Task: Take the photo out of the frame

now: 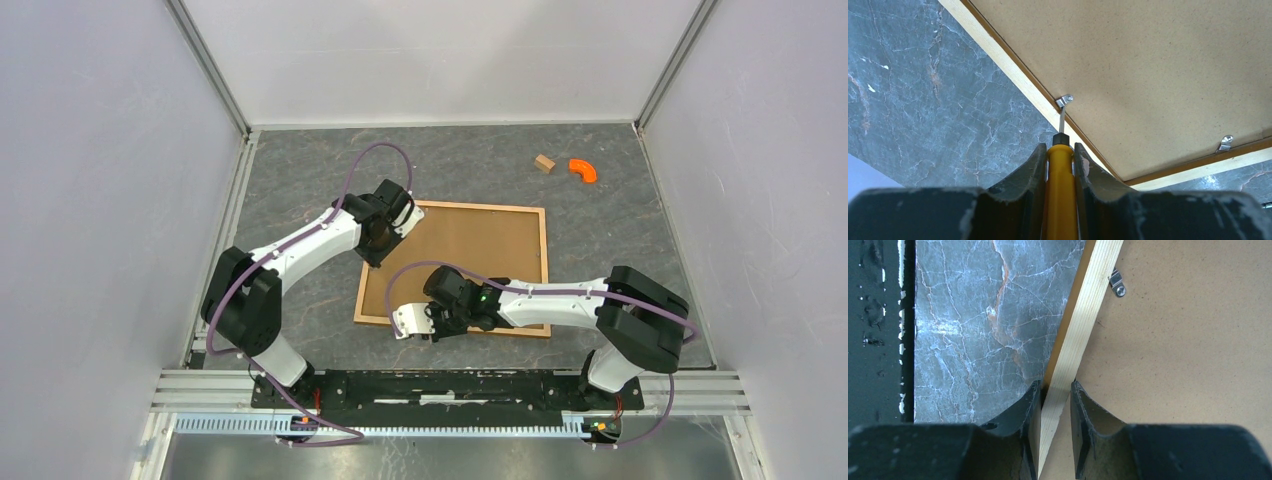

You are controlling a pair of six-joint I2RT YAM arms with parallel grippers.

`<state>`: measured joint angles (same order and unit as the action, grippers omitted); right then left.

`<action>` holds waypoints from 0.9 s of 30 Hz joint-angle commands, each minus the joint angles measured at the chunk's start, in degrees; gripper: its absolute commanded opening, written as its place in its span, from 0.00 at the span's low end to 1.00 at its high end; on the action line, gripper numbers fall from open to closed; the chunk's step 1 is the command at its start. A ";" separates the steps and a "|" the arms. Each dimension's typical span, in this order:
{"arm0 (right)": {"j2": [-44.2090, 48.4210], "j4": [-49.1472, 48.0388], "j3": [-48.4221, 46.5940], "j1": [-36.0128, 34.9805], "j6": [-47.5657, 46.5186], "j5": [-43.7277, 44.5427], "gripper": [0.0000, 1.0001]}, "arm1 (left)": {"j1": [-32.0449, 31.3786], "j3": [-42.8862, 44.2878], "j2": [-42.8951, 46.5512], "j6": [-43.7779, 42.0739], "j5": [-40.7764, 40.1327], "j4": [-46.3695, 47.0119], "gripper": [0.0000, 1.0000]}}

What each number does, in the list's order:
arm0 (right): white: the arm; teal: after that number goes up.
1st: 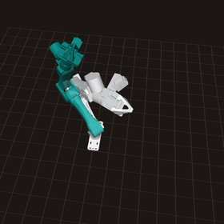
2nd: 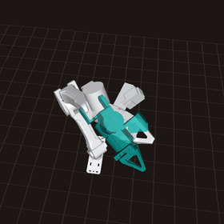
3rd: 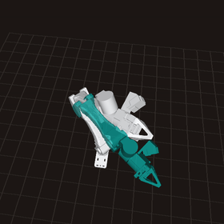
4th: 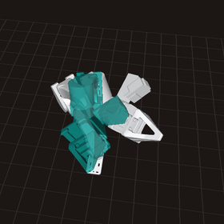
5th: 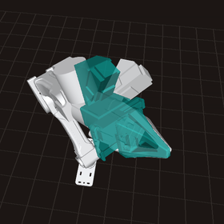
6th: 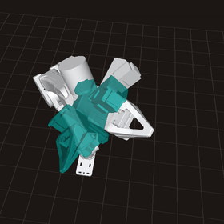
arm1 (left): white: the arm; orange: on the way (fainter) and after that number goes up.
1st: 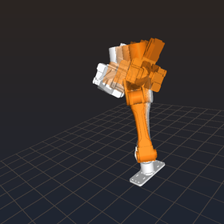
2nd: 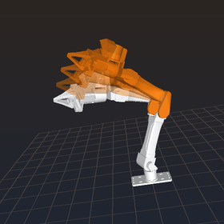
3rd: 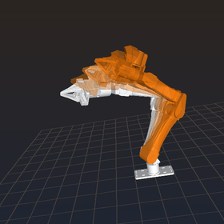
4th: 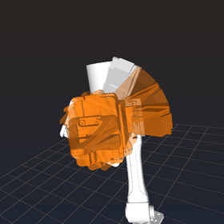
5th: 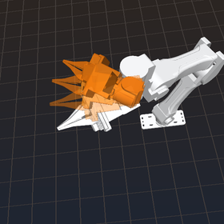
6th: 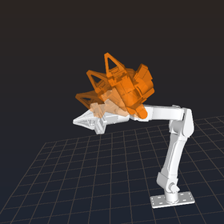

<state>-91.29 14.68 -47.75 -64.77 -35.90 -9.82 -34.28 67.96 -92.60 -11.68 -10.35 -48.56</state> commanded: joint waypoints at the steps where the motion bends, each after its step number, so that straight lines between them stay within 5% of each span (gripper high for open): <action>1: -1.97 3.05 2.39 -0.96 -2.67 -3.09 0.00 | 0.10 -0.88 0.49 -2.27 -2.57 7.93 0.02; 27: -2.01 3.29 2.20 -1.06 -2.33 -2.68 0.00 | 0.07 -1.93 3.94 -2.17 -2.10 9.20 0.02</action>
<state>-91.29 14.72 -47.75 -64.77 -36.32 -9.93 -34.46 66.50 -89.69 -11.79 -12.95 -41.01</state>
